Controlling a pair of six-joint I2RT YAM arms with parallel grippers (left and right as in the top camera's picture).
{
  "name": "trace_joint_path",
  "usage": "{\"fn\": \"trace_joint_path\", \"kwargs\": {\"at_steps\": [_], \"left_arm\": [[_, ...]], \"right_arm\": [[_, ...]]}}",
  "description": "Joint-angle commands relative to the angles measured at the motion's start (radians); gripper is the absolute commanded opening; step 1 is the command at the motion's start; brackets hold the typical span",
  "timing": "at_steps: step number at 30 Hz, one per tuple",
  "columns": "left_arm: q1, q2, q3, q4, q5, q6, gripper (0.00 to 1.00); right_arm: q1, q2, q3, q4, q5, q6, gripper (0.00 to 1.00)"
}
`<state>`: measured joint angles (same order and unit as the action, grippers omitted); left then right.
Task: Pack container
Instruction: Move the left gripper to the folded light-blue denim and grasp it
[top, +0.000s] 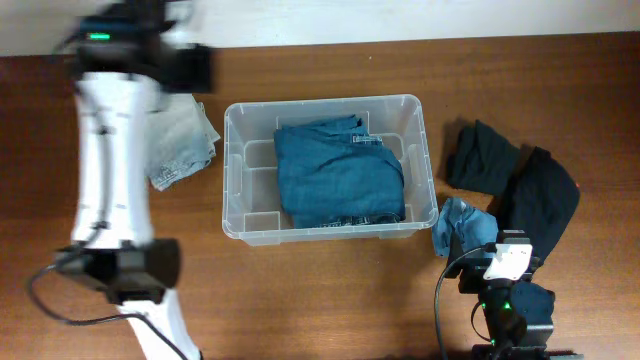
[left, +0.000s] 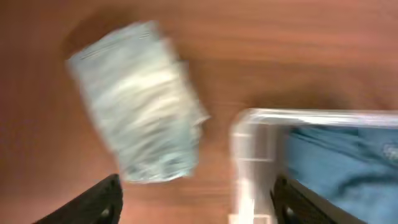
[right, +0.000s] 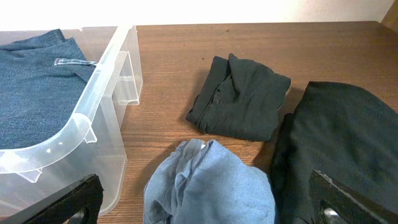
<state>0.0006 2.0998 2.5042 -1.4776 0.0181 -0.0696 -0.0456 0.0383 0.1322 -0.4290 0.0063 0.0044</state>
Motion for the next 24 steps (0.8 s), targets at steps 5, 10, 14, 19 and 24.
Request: {"fn": "trace_joint_path", "kwargs": {"at_steps": [5, 10, 14, 19, 24], "left_arm": [[0.369, 0.212, -0.003, -0.059, 0.27, -0.056, 0.93], [0.481, 0.409, -0.003, -0.073, 0.531, 0.099, 0.93], [0.511, 0.543, -0.003, -0.036, 0.698, 0.177, 0.93], [0.495, 0.618, -0.003, 0.03, 0.719, 0.2, 0.93], [0.425, 0.65, -0.003, 0.072, 0.719, 0.198, 0.89]], "right_arm": [[-0.007, -0.005, -0.007, -0.001, 0.001, 0.011, 0.98], [-0.007, -0.005, -0.007, -0.001, 0.001, 0.011, 0.98], [-0.007, -0.005, -0.007, -0.001, 0.001, 0.011, 0.98], [-0.007, -0.005, -0.007, -0.001, 0.001, 0.011, 0.98], [-0.007, -0.005, -0.007, -0.001, 0.001, 0.011, 0.98]]}}
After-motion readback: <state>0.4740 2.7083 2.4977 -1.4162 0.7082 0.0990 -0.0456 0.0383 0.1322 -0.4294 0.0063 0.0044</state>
